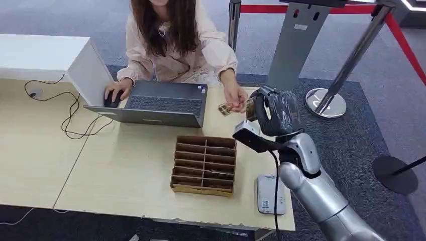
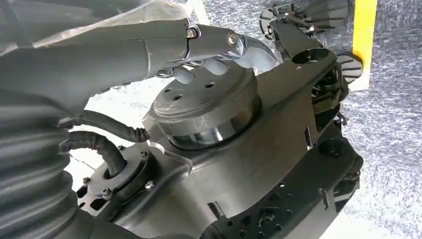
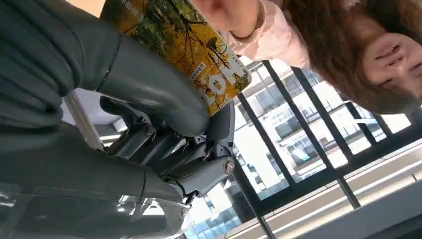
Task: Pass the card to the sensor for recognition and then transmit it.
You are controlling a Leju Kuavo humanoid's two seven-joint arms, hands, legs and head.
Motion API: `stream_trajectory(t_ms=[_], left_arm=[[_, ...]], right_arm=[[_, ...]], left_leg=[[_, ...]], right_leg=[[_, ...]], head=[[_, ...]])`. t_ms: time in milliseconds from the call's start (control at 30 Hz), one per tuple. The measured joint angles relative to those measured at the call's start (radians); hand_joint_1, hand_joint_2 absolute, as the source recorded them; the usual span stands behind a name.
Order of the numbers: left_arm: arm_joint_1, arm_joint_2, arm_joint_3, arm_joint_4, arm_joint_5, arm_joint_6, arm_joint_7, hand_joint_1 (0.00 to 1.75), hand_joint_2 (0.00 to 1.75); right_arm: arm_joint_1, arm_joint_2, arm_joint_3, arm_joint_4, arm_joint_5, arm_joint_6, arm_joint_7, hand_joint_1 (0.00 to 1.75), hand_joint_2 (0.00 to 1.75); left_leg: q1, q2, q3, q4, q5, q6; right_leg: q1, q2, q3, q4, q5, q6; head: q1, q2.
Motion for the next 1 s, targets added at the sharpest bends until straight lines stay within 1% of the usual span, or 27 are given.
stream_trajectory(t_ms=[267,367,467,600,900,1000], left_arm=[[-0.002,0.007,-0.014,0.0,0.0,-0.007,0.0,0.0,1.75],[-0.002,0.008,-0.018,-0.001,-0.003,-0.011,0.0,0.0,1.75],[-0.003,0.013,-0.024,-0.003,-0.006,-0.017,0.0,0.0,1.75],[-0.003,0.017,-0.028,-0.003,-0.008,-0.017,0.0,0.0,1.75],[-0.006,0.023,-0.043,-0.009,-0.005,-0.015,0.0,0.0,1.75],[-0.006,0.024,-0.044,-0.011,-0.003,-0.015,0.001,0.0,1.75]], right_arm=[[0.001,-0.004,0.003,0.003,-0.008,-0.013,0.005,1.75,1.75],[0.003,-0.015,0.001,0.003,0.018,-0.018,0.026,1.75,1.75],[0.011,-0.038,-0.005,0.003,0.091,-0.021,0.071,1.75,1.75],[0.034,-0.073,-0.02,0.006,0.15,-0.018,0.117,1.75,1.75],[0.089,-0.151,-0.055,0.034,0.248,-0.022,0.19,1.75,1.75],[0.101,-0.171,-0.072,0.043,0.259,-0.025,0.201,1.75,1.75]], left_leg=[[0.0,0.0,0.001,0.0,0.0,0.0],[0.0,0.0,0.001,0.0,0.0,0.0],[0.0,0.0,0.001,0.0,0.0,0.0],[-0.001,0.0,0.0,0.001,0.0,0.0],[-0.001,0.001,0.0,0.001,0.0,0.0],[-0.001,0.0,0.0,0.001,0.0,0.0]], right_leg=[[0.0,0.0,0.0,0.0,0.0,0.0],[0.0,0.0,0.0,0.0,0.0,0.0],[0.0,0.0,0.0,0.0,0.0,0.0],[0.0,0.0,0.0,0.0,0.0,0.0],[0.0,0.0,0.0,0.0,0.0,0.0],[0.0,0.0,0.0,0.0,0.0,0.0]], head=[[0.0,0.0],[0.0,0.0],[0.0,0.0],[0.0,0.0],[0.0,0.0],[0.0,0.0]])
